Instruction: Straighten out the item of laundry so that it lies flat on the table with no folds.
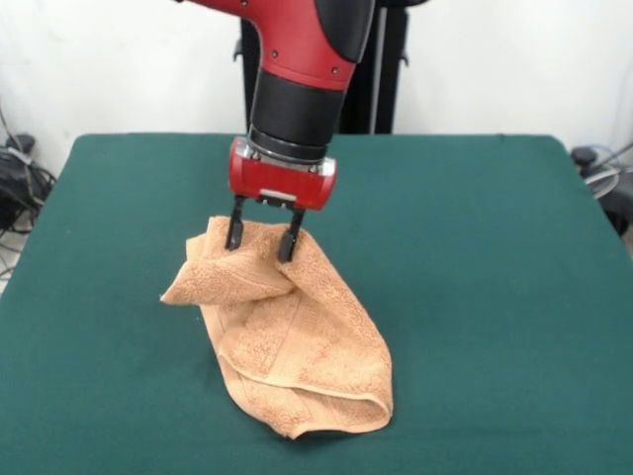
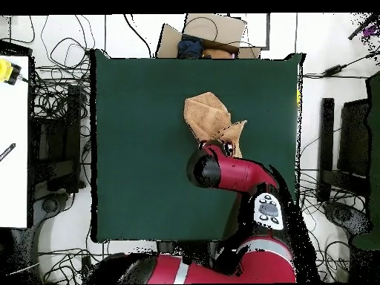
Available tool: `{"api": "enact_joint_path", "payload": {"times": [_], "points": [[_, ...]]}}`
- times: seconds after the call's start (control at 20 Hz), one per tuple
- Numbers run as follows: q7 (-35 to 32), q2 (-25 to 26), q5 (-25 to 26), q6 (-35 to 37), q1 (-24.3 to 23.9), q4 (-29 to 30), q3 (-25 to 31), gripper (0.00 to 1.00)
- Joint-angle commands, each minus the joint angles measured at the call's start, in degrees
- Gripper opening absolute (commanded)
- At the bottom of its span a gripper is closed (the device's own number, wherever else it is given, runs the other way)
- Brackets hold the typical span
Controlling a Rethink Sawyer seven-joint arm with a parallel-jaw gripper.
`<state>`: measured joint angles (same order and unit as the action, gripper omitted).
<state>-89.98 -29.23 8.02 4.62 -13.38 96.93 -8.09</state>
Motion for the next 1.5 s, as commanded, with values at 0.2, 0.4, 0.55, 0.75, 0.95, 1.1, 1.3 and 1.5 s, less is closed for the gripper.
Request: {"api": "enact_joint_path", "payload": {"times": [0.2,0.4,0.55,0.75,0.95,1.1,1.3,1.5], "points": [[-1.4,1.8,-1.6,17.4,-8.8,-1.0,10.9,1.0],[-2.2,2.6,1.2,11.9,-9.2,-2.2,11.7,1.0],[-2.2,4.5,3.5,6.9,-8.4,-5.9,11.8,1.0],[-1.2,5.4,1.8,13.7,-5.9,-13.2,11.2,1.0],[-2.7,4.0,0.5,16.7,-4.7,-14.0,10.0,1.0],[-3.5,2.9,0.6,16.4,-4.4,-12.5,9.2,1.0],[-3.9,2.3,0.6,15.0,-5.0,-11.3,10.0,1.0],[-3.5,1.7,0.4,15.5,-5.8,-11.2,10.7,1.0]]}}
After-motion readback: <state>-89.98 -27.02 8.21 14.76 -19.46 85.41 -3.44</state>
